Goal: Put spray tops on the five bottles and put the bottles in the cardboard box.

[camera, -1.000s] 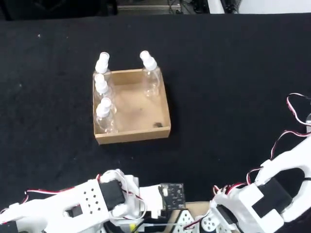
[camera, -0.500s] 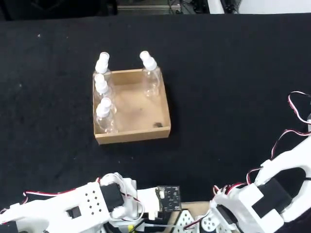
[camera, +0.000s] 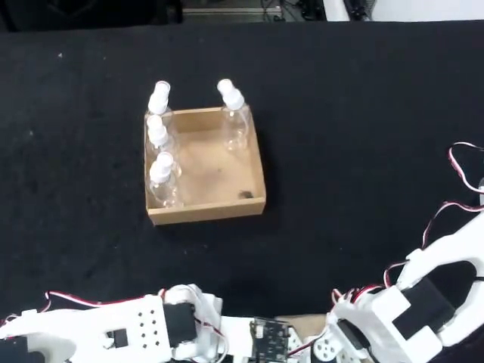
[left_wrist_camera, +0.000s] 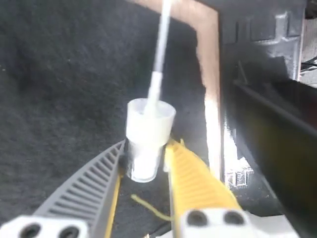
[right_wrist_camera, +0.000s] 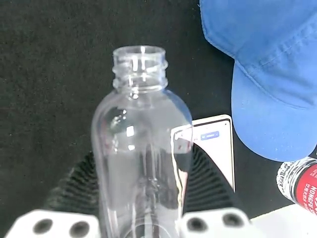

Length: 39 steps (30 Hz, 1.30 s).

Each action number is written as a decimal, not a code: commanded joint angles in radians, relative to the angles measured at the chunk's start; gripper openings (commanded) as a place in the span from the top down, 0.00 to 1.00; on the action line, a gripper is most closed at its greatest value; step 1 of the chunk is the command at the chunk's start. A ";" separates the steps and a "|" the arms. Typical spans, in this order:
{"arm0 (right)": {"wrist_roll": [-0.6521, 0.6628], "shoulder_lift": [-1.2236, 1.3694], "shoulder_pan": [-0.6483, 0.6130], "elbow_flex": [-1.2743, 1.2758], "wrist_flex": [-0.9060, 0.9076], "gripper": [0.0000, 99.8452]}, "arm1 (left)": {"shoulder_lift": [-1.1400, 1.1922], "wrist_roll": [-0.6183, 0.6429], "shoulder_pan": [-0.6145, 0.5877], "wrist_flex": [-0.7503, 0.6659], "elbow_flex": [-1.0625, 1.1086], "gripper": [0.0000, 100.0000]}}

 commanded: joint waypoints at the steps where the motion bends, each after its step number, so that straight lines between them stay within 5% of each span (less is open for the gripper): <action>1: 0.002 -0.054 0.012 -0.064 0.008 0.99 | -0.014 0.038 0.015 0.012 -0.101 0.92; 7: 0.003 0.007 0.012 -0.071 0.008 0.99 | -0.014 0.006 -0.068 0.143 -0.177 0.92; 13: 0.002 0.024 0.012 -0.071 0.008 0.99 | -0.014 -0.152 -0.466 0.199 -0.191 0.92; 22: 0.002 0.027 -0.025 -0.076 0.012 0.99 | -0.005 -0.680 -0.822 0.465 -0.312 0.92; 39: 0.002 0.024 -0.032 -0.077 0.043 0.99 | -0.003 -1.387 -1.633 0.465 -0.325 0.92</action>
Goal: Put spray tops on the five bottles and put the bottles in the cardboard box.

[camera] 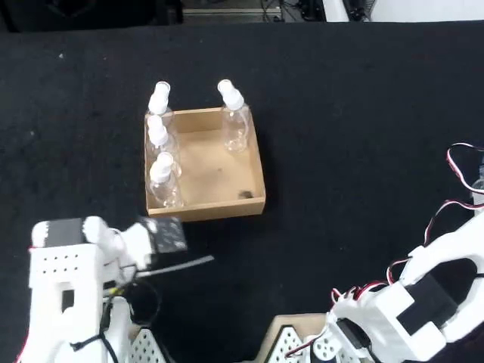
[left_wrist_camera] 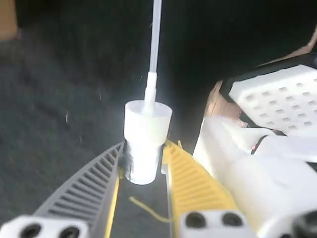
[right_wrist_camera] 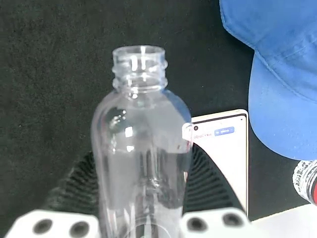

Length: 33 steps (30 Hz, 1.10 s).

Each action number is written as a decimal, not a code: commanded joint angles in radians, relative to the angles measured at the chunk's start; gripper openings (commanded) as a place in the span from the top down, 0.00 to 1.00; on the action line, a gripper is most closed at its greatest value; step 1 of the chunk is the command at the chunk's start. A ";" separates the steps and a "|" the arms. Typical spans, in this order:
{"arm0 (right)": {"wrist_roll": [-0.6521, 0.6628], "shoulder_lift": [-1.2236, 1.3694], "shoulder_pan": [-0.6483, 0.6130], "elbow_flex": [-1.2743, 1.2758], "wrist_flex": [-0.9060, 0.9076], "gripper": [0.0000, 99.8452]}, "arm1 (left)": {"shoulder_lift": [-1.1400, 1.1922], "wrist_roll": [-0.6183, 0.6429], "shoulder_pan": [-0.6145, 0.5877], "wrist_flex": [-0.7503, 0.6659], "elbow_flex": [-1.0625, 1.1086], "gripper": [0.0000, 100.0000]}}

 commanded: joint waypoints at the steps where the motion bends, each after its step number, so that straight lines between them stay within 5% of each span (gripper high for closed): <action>1: 0.002 -0.012 -0.031 -0.077 0.008 0.99 | -0.003 -0.333 -0.216 0.006 -0.051 0.92; 10: 0.002 -0.012 -0.044 -0.068 0.009 0.99 | -0.002 -0.428 -0.581 -0.157 -0.041 0.92; 18: -0.124 -0.053 -0.170 -0.090 0.147 0.99 | 0.000 -0.402 -0.740 -0.239 -0.039 0.92; 28: -0.253 -0.191 -0.354 0.136 0.083 0.99 | 0.094 0.112 -0.751 -0.723 0.147 0.90; 33: -0.285 -0.249 -0.419 0.285 0.006 0.99 | 0.173 0.258 -0.751 -0.815 0.147 0.71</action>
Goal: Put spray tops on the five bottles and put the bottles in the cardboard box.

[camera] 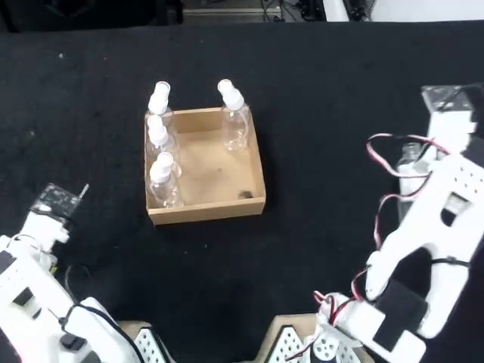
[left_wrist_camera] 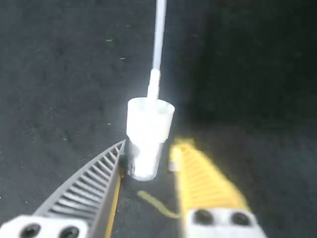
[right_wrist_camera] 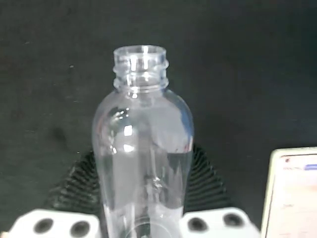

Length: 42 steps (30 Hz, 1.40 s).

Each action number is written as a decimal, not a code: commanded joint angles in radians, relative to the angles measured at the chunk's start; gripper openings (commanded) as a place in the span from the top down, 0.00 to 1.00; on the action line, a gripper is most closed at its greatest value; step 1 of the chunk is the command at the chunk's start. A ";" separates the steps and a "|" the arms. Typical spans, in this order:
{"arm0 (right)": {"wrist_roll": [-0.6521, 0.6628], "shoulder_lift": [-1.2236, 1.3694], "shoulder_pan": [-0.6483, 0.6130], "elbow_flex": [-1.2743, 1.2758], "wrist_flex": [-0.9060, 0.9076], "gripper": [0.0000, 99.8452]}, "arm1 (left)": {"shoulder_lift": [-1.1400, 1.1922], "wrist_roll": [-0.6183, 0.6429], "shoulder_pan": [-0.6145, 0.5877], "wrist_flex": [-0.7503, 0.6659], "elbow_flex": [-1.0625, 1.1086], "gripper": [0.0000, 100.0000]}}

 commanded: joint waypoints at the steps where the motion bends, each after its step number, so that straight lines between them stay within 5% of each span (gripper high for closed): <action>1: -0.014 -0.088 -0.058 0.062 -0.052 0.99 | 0.051 0.130 -0.005 -0.086 -0.010 0.68; 7: -0.014 -0.122 -0.101 0.160 -0.103 0.99 | 0.020 0.342 0.004 -0.074 -0.107 0.71; 15: -0.006 -0.119 -0.103 0.240 -0.192 0.99 | -0.028 1.211 -0.004 0.149 -0.191 0.72; 23: -0.005 -0.117 -0.097 0.266 -0.227 0.99 | -0.028 1.827 -0.013 0.209 -0.153 0.72; 31: -0.003 -0.117 -0.103 0.265 -0.227 0.99 | -0.026 1.867 -0.013 -0.015 0.033 0.72; 42: -0.003 -0.117 -0.101 0.265 -0.226 0.99 | 0.015 1.909 -0.050 -0.107 0.041 0.72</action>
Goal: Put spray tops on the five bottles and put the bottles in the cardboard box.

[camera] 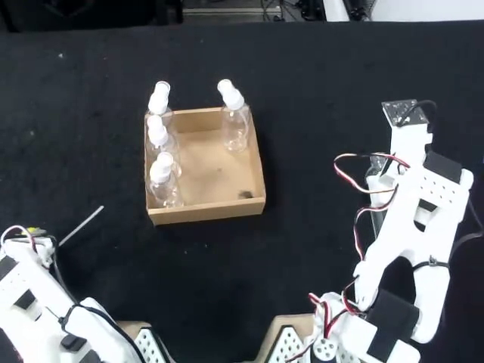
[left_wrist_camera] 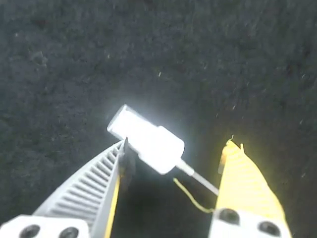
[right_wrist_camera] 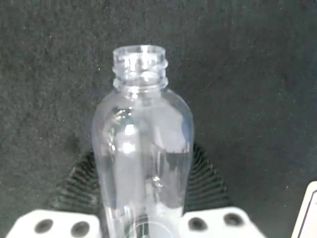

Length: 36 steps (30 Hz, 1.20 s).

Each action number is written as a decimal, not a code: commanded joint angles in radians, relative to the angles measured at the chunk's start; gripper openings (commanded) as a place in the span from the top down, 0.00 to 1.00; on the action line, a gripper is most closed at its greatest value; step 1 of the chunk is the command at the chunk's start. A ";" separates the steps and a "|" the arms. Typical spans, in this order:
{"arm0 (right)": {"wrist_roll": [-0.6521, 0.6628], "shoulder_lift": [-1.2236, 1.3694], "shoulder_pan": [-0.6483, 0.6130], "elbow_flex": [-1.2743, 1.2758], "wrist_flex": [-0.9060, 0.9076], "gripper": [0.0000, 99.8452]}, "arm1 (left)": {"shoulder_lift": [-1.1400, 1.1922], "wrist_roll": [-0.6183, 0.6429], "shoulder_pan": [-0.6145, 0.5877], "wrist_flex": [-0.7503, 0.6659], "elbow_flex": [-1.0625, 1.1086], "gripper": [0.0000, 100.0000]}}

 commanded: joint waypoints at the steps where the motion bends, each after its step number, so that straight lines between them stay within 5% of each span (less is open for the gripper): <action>1: 0.003 -0.062 -0.012 -0.005 -0.015 0.99 | 0.046 0.028 -0.031 -0.055 -0.025 0.72; 14: 0.002 -0.062 -0.012 -0.008 -0.015 0.99 | 0.371 0.032 -0.041 0.153 -0.311 0.73; 21: 0.002 -0.064 -0.012 -0.010 -0.014 0.99 | 0.382 0.025 -0.028 0.155 -0.318 0.97; 36: 0.002 -0.070 -0.009 -0.012 -0.009 0.99 | 0.385 -0.288 0.022 0.140 -0.510 0.75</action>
